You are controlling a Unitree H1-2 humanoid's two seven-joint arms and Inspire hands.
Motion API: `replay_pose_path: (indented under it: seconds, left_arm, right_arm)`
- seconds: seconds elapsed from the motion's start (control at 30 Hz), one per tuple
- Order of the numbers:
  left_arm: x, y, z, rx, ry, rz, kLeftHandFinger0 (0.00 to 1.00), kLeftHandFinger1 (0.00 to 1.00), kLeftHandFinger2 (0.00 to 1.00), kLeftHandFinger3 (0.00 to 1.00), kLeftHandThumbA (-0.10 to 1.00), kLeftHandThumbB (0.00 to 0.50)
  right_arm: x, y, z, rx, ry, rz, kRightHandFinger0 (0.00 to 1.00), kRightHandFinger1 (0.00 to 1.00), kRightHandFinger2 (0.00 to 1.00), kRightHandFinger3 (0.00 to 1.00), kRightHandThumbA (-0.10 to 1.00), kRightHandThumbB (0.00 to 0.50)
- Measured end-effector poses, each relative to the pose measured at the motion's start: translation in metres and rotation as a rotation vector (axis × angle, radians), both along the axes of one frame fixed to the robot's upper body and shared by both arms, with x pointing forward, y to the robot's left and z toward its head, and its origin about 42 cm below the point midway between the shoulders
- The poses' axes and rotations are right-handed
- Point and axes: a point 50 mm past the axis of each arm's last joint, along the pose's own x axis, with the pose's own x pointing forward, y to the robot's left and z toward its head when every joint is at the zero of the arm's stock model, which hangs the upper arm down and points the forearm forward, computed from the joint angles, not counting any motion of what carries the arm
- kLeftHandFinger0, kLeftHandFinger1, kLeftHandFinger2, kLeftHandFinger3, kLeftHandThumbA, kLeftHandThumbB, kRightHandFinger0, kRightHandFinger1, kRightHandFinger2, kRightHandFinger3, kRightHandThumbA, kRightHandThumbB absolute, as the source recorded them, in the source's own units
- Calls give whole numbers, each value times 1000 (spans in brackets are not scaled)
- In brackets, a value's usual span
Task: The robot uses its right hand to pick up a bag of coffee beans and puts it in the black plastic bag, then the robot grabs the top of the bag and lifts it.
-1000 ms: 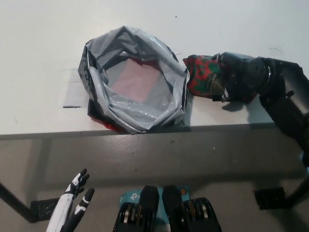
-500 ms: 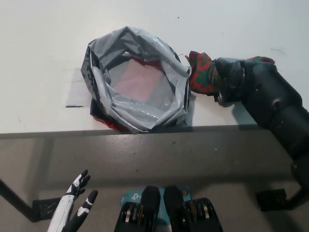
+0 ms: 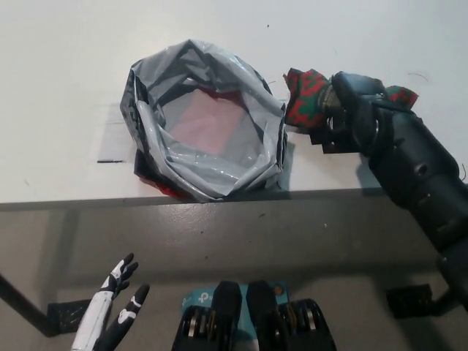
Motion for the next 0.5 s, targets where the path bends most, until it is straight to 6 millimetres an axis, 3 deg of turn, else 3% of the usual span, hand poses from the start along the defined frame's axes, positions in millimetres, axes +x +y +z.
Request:
replay_pose_path:
  seconds: [0.13,0.17,0.2,0.23,0.3,0.5]
  left_arm:
    - [2,0,2,4,-7,-3,946,987,956,1000,878,157]
    - [3,0,3,7,-10,-4,881,957,942,1000,870,156]
    - [4,1,3,9,-11,-4,832,928,932,1000,863,153]
    - [4,1,3,10,-13,-5,832,928,932,1000,863,153]
    - [6,0,4,10,-16,-7,783,902,923,1000,859,146]
    - [8,1,6,13,-23,-9,742,861,893,1000,859,153]
  right_arm:
    - [-3,-8,-7,92,-58,-17,0,262,529,491,18,168]
    - [-3,-11,-9,128,-77,-26,0,235,528,498,-76,168]
    - [-4,-12,-9,143,-86,-28,0,236,587,567,-99,163]
    - [-4,-14,-10,175,-103,-30,0,236,587,567,-99,163]
    - [-4,-17,-10,209,-120,-35,0,257,661,658,-100,162]
    - [-7,-27,-12,296,-175,-38,0,286,723,697,-100,171]
